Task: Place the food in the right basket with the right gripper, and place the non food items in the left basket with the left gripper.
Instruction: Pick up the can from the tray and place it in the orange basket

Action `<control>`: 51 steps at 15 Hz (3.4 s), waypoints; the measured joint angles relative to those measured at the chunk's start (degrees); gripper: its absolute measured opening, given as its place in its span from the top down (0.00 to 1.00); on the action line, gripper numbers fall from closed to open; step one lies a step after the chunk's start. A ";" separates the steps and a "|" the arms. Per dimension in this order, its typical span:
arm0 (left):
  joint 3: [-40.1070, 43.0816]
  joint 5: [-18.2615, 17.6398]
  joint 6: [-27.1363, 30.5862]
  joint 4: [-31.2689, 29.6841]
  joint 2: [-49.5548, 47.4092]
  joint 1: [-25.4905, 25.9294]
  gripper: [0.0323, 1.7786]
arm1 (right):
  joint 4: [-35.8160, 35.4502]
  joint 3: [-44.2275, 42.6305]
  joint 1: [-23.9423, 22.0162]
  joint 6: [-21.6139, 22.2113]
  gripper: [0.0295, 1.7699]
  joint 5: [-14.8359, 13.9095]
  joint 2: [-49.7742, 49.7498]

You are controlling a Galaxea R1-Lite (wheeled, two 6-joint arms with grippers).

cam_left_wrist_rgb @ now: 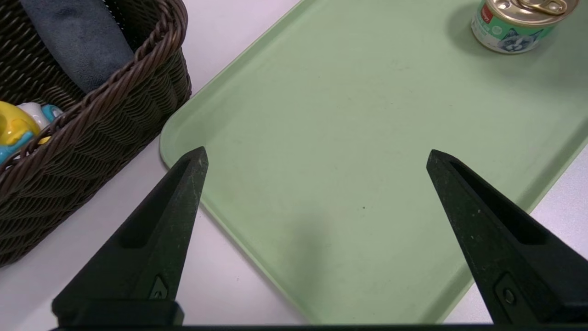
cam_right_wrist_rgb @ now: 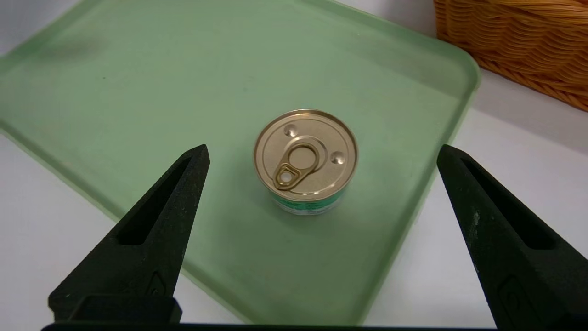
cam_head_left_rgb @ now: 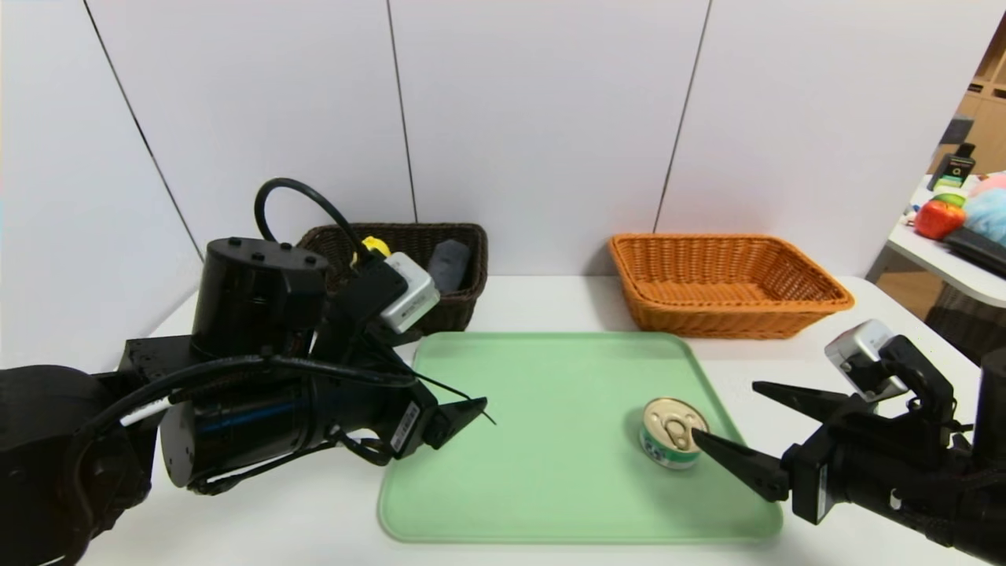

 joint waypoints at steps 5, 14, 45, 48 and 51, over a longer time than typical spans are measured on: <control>-0.09 0.06 -0.13 -0.83 1.60 0.00 0.05 | -9.51 3.97 2.61 -0.04 0.03 0.00 4.44; -0.09 0.05 -0.10 -1.82 3.00 0.00 0.05 | -13.28 5.02 6.52 -0.72 0.03 -0.68 5.63; 0.57 0.06 -0.33 -2.91 3.61 0.09 0.05 | -31.15 6.64 12.90 10.96 0.03 -20.88 25.42; 0.77 0.02 -1.21 -3.08 3.69 0.09 0.05 | -31.22 6.92 12.86 10.98 0.03 -20.71 26.44; 0.77 0.02 -1.32 -3.11 3.72 0.09 0.05 | -31.31 6.92 12.79 11.07 0.03 -20.91 27.16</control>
